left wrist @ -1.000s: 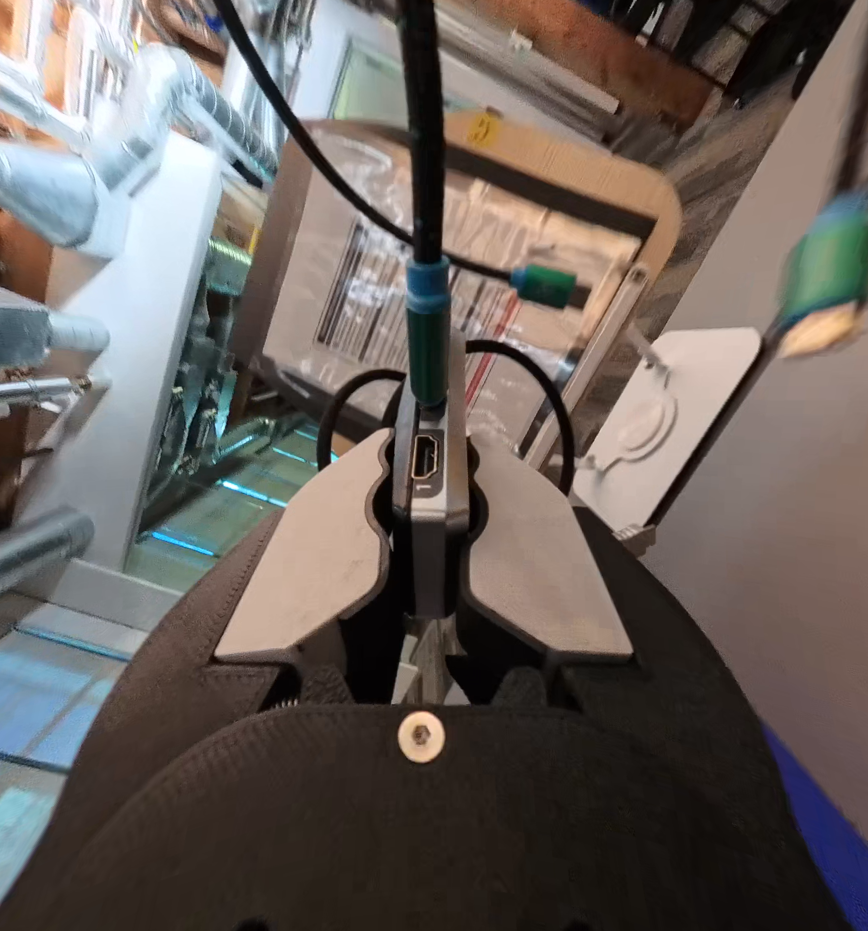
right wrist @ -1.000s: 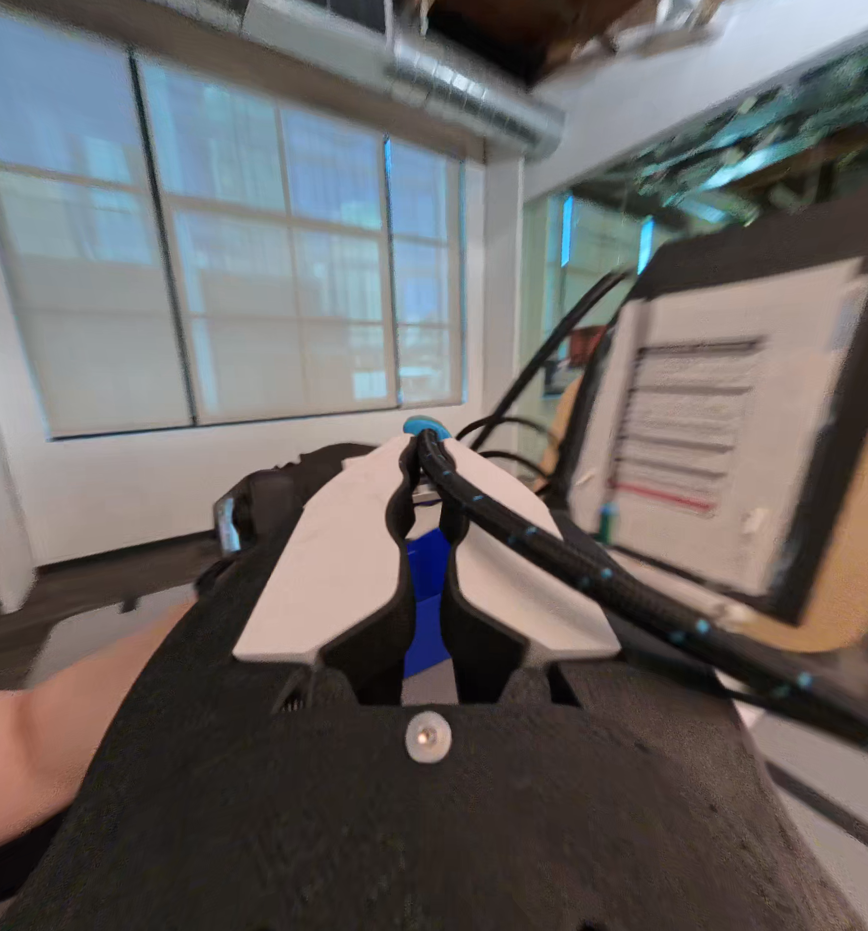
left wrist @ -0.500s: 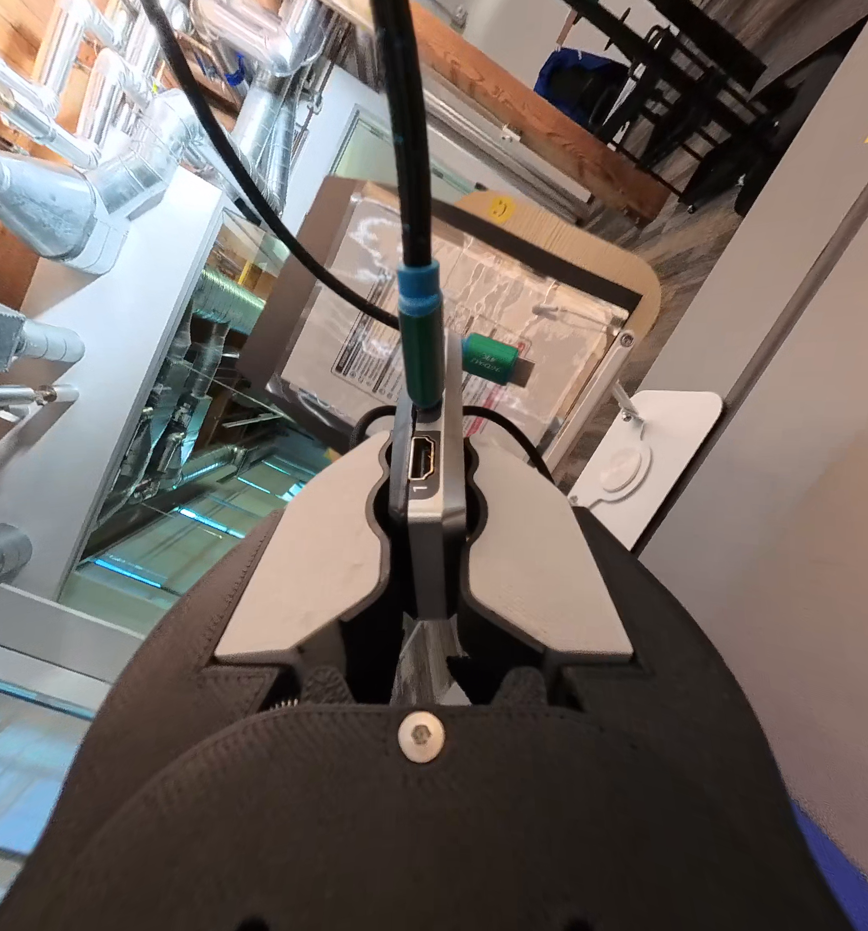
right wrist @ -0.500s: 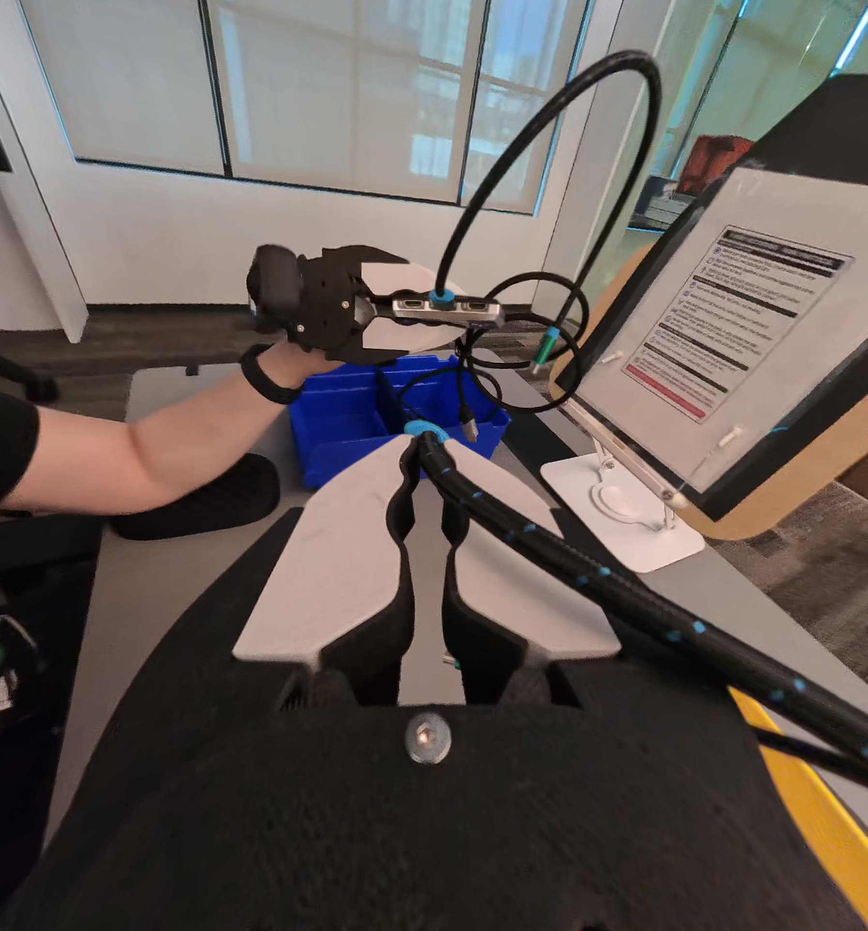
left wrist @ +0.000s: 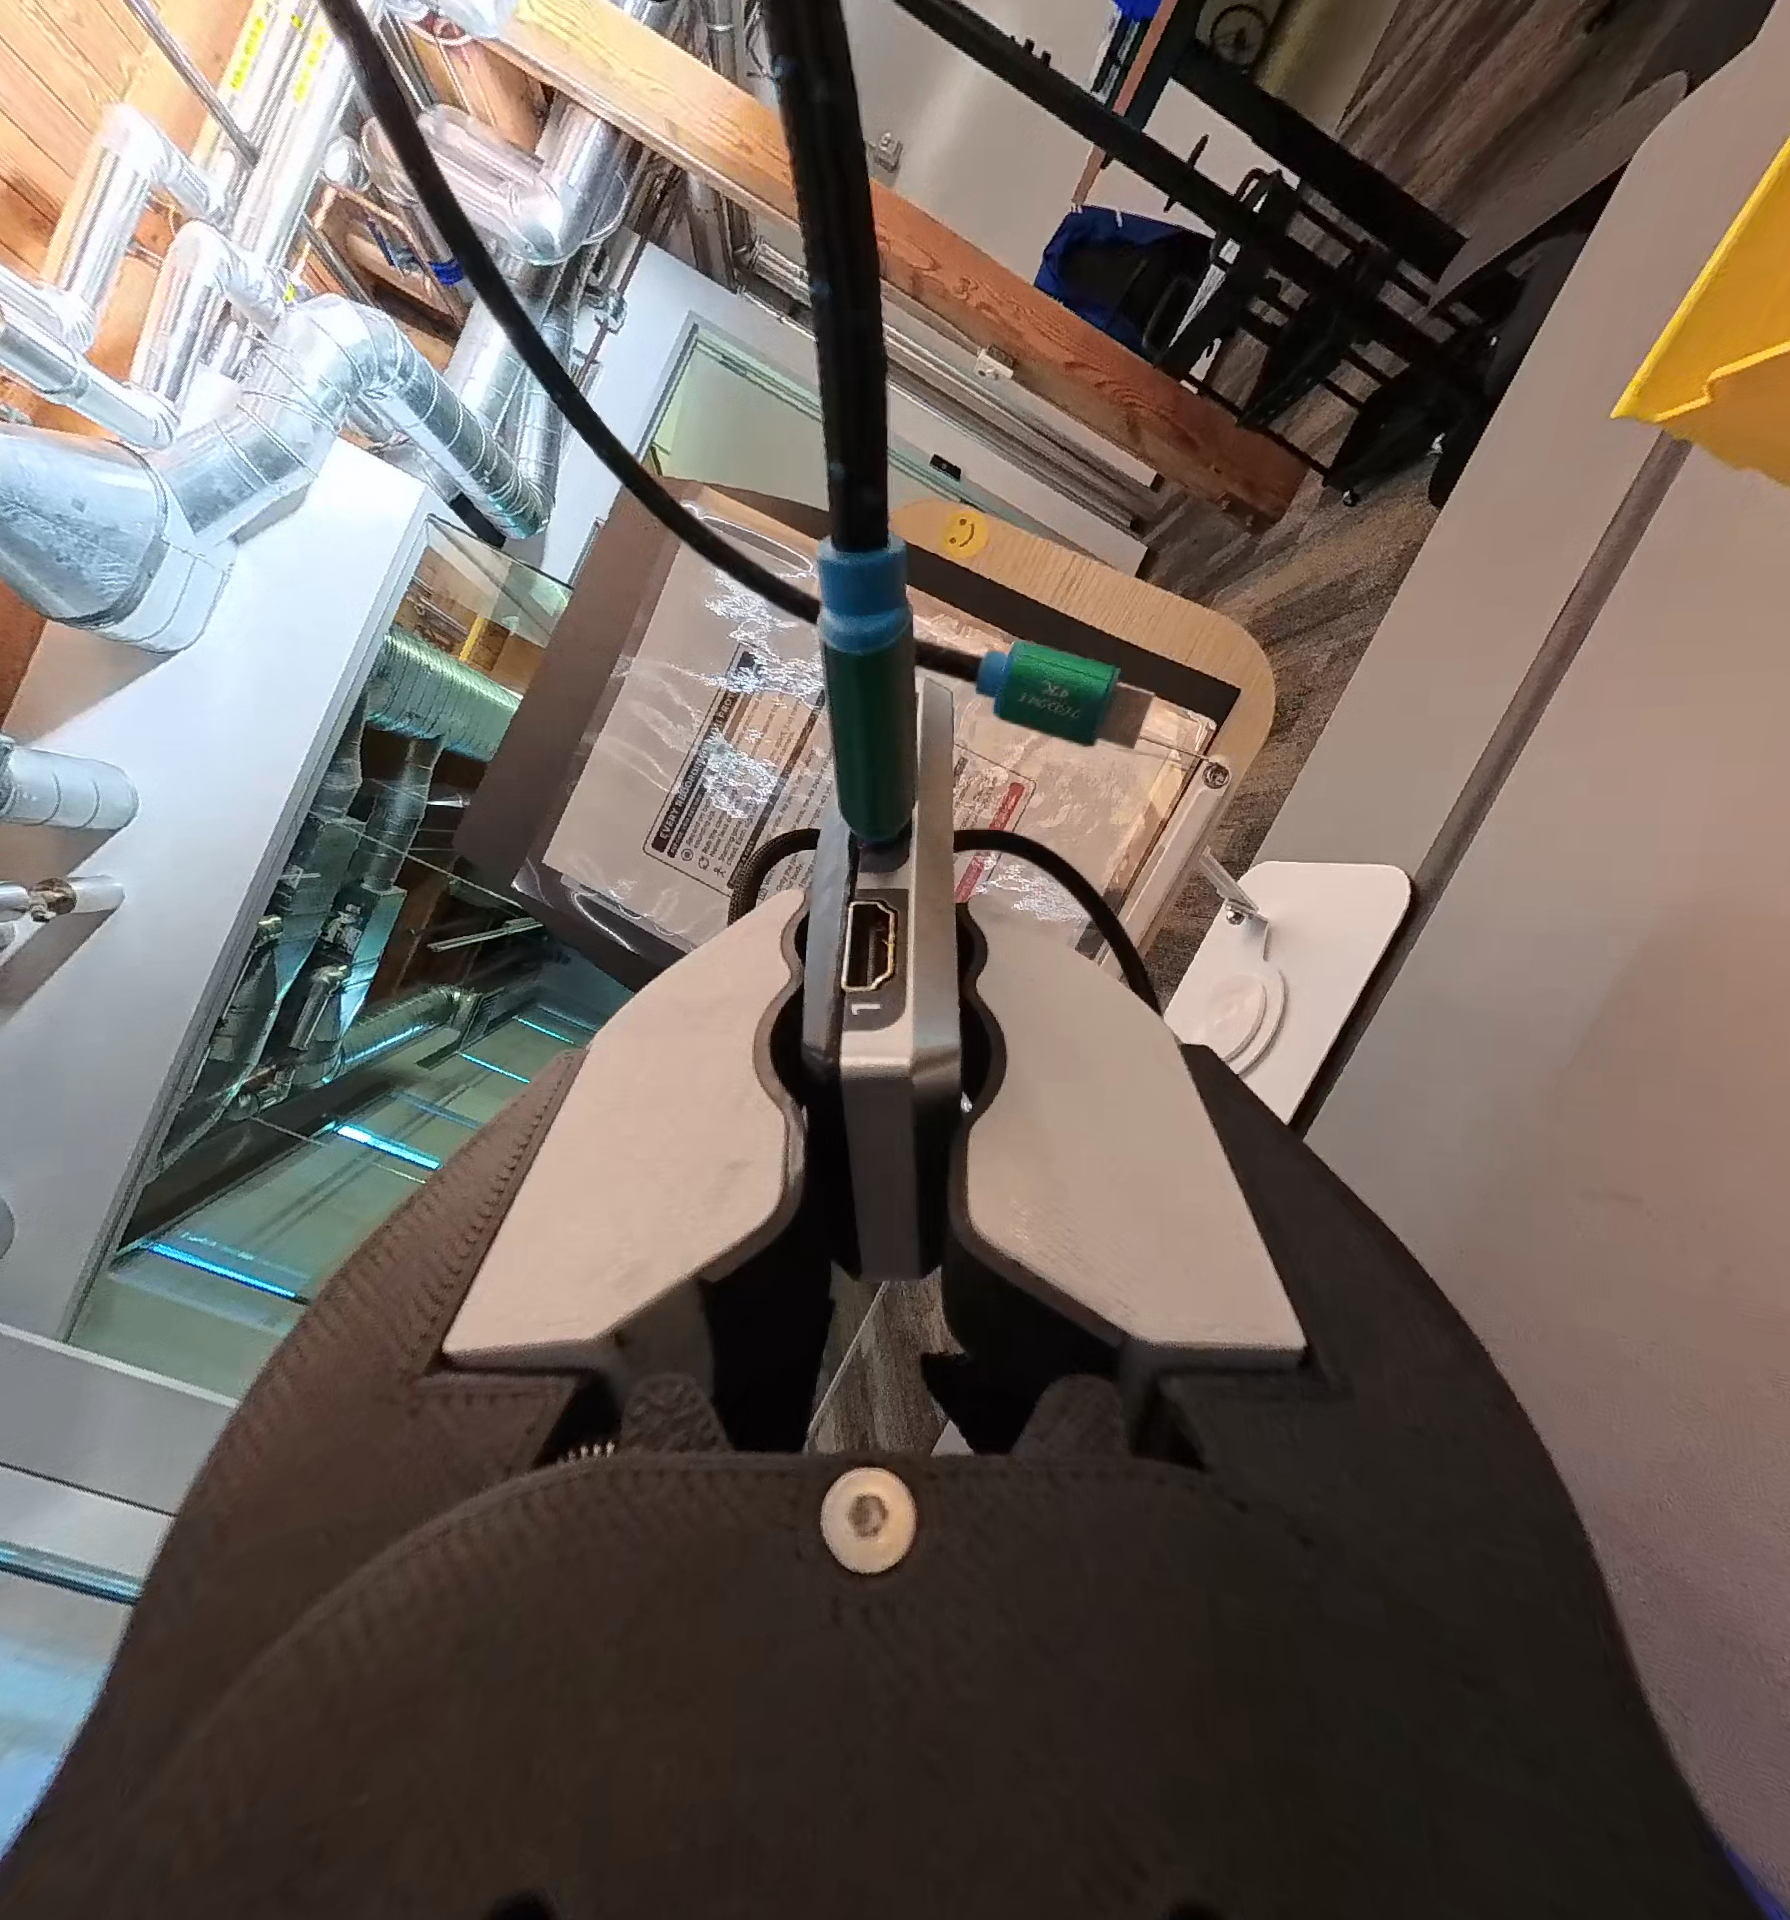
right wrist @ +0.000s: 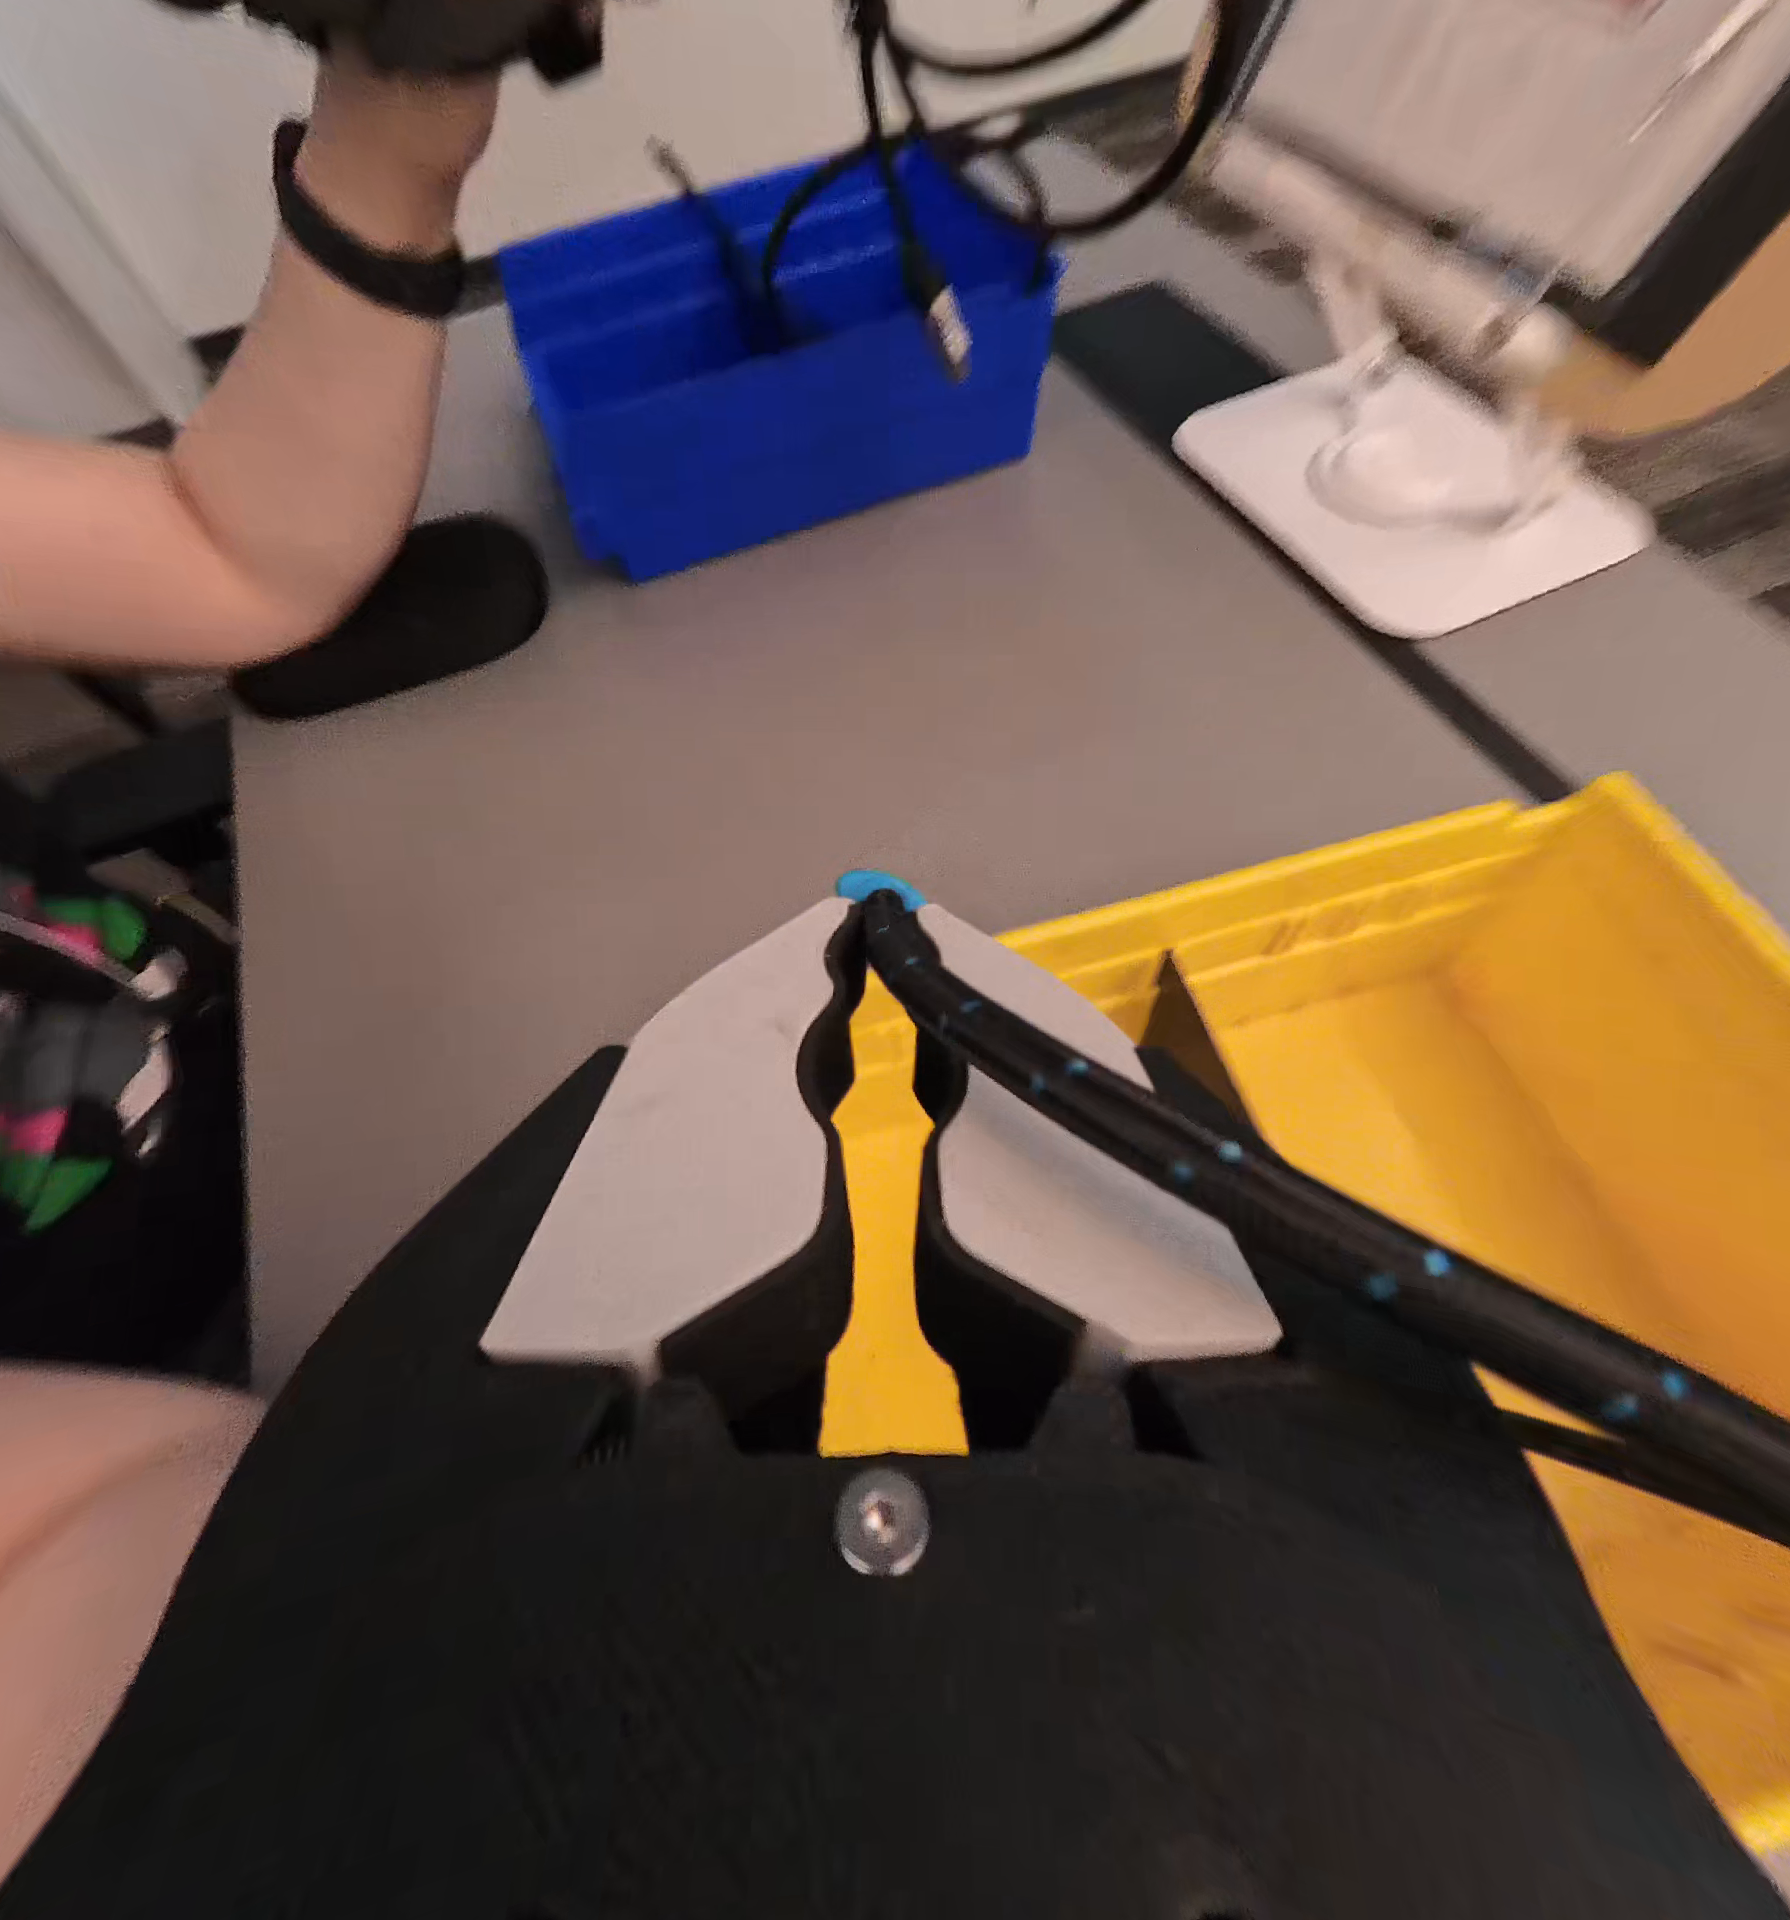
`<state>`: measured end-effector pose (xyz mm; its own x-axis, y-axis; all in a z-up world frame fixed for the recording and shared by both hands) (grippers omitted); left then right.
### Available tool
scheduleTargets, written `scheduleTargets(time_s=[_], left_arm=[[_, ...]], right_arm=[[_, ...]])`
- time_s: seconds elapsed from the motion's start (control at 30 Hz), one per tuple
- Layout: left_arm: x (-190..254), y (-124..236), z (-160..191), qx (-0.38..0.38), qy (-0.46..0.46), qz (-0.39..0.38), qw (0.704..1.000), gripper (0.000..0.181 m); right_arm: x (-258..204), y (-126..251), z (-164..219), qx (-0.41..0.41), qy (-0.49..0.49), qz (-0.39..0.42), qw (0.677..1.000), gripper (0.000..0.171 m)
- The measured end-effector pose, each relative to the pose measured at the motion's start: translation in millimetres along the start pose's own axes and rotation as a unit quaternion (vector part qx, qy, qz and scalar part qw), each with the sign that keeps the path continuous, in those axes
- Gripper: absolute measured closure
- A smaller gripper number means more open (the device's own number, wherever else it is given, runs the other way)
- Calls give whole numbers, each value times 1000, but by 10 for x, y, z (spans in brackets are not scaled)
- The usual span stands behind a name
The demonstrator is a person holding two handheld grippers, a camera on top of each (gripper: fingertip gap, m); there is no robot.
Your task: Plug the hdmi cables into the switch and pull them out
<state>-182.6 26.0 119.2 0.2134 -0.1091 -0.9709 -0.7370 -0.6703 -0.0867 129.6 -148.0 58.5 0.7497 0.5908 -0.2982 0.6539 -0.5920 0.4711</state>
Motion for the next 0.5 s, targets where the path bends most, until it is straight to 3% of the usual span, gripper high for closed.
scheduleTargets(time_s=[0.2,0.3,0.5], left_arm=[[11,-1,-22,0,-3,3,1000,160],[34,-14,-37,0,-8,7,1000,160],[95,-40,-79,1,-16,17,1000,160]], right_arm=[[-66,-55,252,-70,7,-69,995,164],[-181,-86,407,-146,2,-95,985,164],[120,-232,478,-246,-73,77,963,164]])
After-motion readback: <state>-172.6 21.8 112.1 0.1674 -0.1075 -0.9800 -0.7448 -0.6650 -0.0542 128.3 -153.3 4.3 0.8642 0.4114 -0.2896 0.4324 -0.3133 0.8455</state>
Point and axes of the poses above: each gripper's, where its closed fingertips meet, y back along the fingers, z out of its underside, x = y × z across the jaws, the point moved 7 cm from there along y, back along the fingers, and after that the axes turned 14 degrees about -y, right-handed, at the moved point
